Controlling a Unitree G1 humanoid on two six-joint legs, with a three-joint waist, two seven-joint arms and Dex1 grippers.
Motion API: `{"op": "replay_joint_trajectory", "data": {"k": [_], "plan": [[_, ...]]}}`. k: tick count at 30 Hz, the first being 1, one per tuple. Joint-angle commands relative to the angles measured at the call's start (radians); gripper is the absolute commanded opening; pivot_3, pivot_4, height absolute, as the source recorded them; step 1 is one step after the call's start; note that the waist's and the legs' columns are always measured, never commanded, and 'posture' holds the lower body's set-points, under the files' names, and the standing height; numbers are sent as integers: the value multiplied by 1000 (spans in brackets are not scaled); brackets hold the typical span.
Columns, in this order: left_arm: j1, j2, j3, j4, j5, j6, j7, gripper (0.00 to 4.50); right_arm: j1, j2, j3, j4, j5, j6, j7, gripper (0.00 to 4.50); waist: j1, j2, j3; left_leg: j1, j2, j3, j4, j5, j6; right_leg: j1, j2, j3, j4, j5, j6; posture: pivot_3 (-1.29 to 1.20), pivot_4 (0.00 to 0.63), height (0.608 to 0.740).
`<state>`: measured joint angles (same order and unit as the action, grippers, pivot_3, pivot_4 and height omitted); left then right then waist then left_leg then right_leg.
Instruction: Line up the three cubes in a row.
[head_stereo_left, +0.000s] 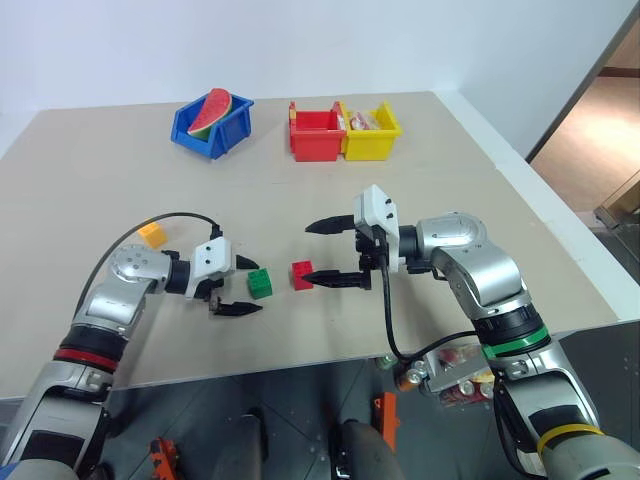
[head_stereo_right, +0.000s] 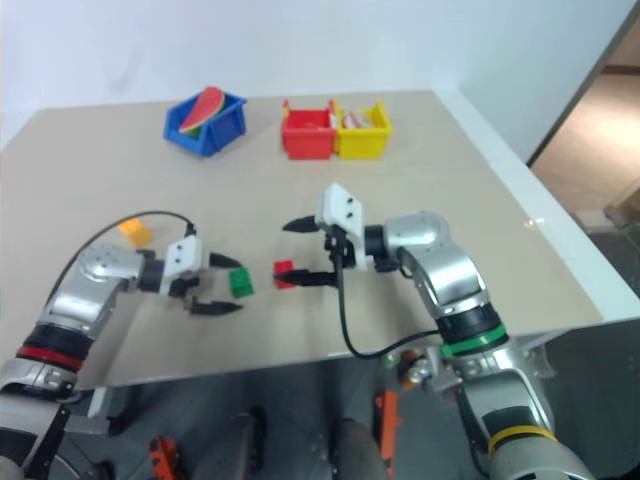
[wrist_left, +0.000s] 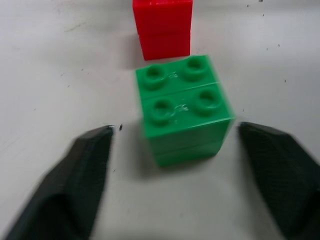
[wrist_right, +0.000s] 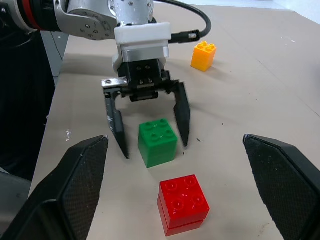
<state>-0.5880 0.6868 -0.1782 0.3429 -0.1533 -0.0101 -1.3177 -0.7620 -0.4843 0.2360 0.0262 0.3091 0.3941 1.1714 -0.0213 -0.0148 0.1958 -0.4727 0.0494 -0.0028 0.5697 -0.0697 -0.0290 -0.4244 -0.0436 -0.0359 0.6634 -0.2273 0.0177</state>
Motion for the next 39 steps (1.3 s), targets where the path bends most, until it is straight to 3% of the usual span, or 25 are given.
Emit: {"op": "replay_joint_trajectory", "data": {"k": [1, 5, 9, 17, 23, 28, 39], "plan": [[6, 60, 77, -116, -40, 48, 11, 4466, -4, -5, -17, -20, 5, -10, 0, 4500, 0, 0, 0, 0, 0, 0, 0, 0, 0, 0, 0, 0, 0, 0, 0, 0, 150, 740], [25, 115, 174, -260, -131, 203, 50, 4466, -5, -5, -18, -13, 5, -14, 3, 4500, 0, 0, 0, 0, 1, 0, 0, 0, 0, 0, 0, 0, 0, 0, 0, 0, 150, 740], [0, 88, 390, -327, -261, 465, 303, 4466, -12, 0, -18, 8, 4, -26, 7, 4500, 0, 0, 0, 0, 1, 0, 0, 0, 0, 0, 0, 0, 0, 0, 0, 0, 150, 740], [128, 27, 534, -272, -187, 417, 612, 4466, -20, 9, -12, 29, 3, -44, 14, 4500, 1, -1, 0, 2, 1, 2, 0, 0, 0, 1, 1, 2, 0, 1, 1, 0, 150, 740], [101, 105, 524, -57, -187, 307, 500, 4466, -37, 10, -6, 47, -9, -56, 27, 4500, 1, -2, 0, 2, 1, 3, 1, -1, -2, 1, 0, 1, 0, 3, 0, 0, 150, 740], [-10, 166, 477, 171, -173, 258, 373, 4466, -40, 5, -9, 53, -22, -63, 35, 4500, 2, -2, 0, 1, 2, 3, 1, -2, -3, 0, -1, 0, 0, 3, 0, 0, 150, 740], [-162, 159, 373, 484, -86, 151, 271, 4466, -16, -19, -16, 16, -30, -49, 28, 4500, 1, -2, 0, 0, 3, 5, 1, -1, -2, -1, 0, 0, 0, 2, 0, 0, 150, 740]]}}
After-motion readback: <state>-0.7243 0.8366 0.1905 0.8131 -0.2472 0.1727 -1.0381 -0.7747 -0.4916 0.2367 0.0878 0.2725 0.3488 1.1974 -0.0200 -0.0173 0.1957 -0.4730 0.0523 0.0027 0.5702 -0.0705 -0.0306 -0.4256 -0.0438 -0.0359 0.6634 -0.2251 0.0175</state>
